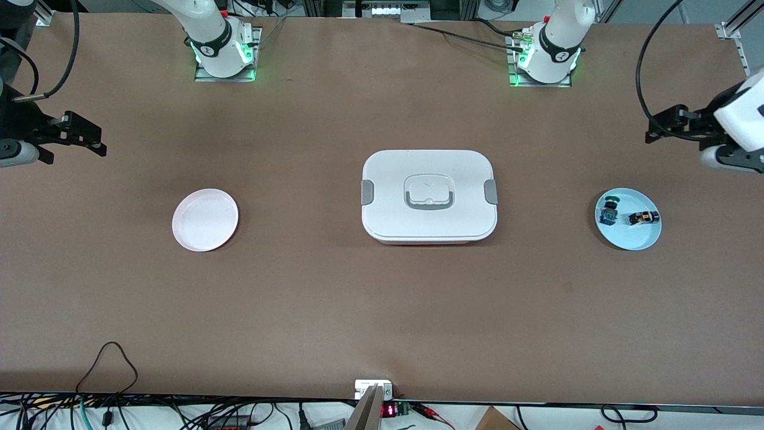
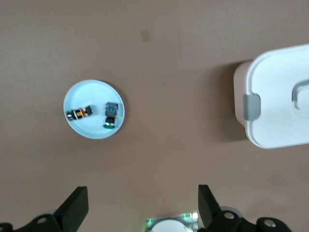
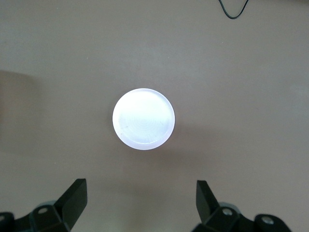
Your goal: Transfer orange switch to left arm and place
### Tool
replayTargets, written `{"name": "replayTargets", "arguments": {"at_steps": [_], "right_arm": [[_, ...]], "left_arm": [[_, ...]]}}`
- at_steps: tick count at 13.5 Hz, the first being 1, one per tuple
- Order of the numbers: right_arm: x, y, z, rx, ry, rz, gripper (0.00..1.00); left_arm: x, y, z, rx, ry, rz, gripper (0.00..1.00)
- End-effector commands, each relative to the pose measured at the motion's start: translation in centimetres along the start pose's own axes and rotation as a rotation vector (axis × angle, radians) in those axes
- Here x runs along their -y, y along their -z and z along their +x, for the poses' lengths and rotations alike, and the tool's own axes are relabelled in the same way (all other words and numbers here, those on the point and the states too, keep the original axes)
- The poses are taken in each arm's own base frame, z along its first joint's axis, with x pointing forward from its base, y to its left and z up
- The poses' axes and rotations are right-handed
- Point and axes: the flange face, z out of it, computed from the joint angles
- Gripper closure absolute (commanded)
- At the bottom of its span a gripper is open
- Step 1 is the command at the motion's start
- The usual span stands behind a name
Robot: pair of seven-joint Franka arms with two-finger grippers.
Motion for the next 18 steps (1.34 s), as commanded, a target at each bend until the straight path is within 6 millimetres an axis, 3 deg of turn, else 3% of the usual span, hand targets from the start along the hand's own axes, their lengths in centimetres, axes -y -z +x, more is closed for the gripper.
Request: {"name": "replayTargets", "arguments": {"at_steps": [1, 3, 5, 6, 8, 11, 15, 18], "right_arm": [[-0.2, 0.5, 0.0, 0.000, 0.009, 0.004, 0.00], [-0.2, 0.5, 0.0, 0.000, 0.009, 0.004, 0.00], [-0.2, 0.5, 0.0, 0.000, 0.009, 0.004, 0.00], [-0.2, 0.5, 0.0, 0.000, 0.009, 0.004, 0.00], [-0.2, 0.5, 0.0, 0.000, 0.009, 0.004, 0.00], [-0.2, 0.5, 0.0, 0.000, 0.009, 0.004, 0.00], [-0.2, 0.5, 0.0, 0.000, 0.009, 0.004, 0.00], [-0.2, 0.5, 0.0, 0.000, 0.009, 0.004, 0.00]], "left_arm": [[1.0, -0.2, -0.4, -0.057, -0.001, 0.082, 0.00], [1.7, -0.3, -0.5, -0.054, 0.017, 0.069, 0.00], [2.5, -0.8, -0.6, -0.064, 0.040, -0.056, 0.00], [3.7, -1.1, -1.4, -0.061, 0.070, -0.108, 0.00], [4.0, -0.9, -2.5, -0.069, 0.086, -0.109, 0.00], [2.8, -0.2, -2.9, -0.072, 0.176, -0.094, 0.00], [1.3, -0.2, -2.9, -0.089, 0.159, -0.015, 0.00], [0.8, -1.9, -3.8, -0.118, 0.156, -0.009, 0.00]]}}
